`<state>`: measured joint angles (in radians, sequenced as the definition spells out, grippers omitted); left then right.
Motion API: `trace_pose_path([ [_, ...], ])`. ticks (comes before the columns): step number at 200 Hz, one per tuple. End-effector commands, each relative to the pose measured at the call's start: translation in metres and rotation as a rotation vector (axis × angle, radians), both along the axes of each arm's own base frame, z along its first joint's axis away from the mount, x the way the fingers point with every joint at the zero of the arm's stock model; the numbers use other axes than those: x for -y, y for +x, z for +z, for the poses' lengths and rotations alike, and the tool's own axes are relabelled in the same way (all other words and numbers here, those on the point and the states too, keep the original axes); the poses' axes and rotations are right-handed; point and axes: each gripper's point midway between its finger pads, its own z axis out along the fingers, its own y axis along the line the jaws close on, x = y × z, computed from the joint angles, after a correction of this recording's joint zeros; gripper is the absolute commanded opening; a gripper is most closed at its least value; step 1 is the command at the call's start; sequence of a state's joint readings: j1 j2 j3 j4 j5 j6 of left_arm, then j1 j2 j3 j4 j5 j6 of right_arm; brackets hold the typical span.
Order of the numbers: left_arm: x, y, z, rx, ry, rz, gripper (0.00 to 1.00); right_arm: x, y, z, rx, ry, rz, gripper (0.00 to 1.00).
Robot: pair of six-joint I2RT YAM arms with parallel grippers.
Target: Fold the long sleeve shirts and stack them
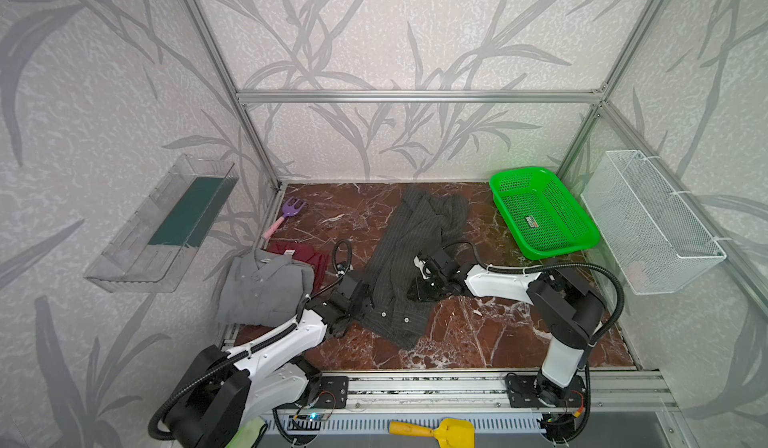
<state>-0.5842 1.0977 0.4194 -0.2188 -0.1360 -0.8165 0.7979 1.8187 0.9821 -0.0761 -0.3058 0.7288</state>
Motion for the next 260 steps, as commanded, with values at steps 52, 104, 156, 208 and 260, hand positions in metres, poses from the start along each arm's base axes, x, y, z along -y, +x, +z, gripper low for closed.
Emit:
trace_pose_path([
  [52, 0.043, -0.053, -0.017, -0.123, -0.210, -0.004, 0.45, 0.068, 0.038, -0.007, -0.013, -0.042, -0.145, 0.38],
  [104, 0.087, -0.070, 0.009, -0.032, -0.302, -0.077, 0.44, 0.099, 0.050, 0.023, 0.053, -0.054, -0.142, 0.39],
  [156, 0.084, -0.063, 0.073, 0.146, -0.288, -0.201, 0.55, 0.109, 0.026, 0.062, 0.114, -0.023, -0.102, 0.47],
  [208, 0.039, -0.060, 0.074, 0.249, -0.139, -0.214, 0.83, 0.113, -0.017, 0.046, 0.011, 0.058, -0.120, 0.60],
  [260, 0.027, -0.047, 0.033, 0.086, -0.129, -0.194, 0.95, 0.118, -0.056, 0.013, -0.061, -0.013, -0.179, 0.67],
])
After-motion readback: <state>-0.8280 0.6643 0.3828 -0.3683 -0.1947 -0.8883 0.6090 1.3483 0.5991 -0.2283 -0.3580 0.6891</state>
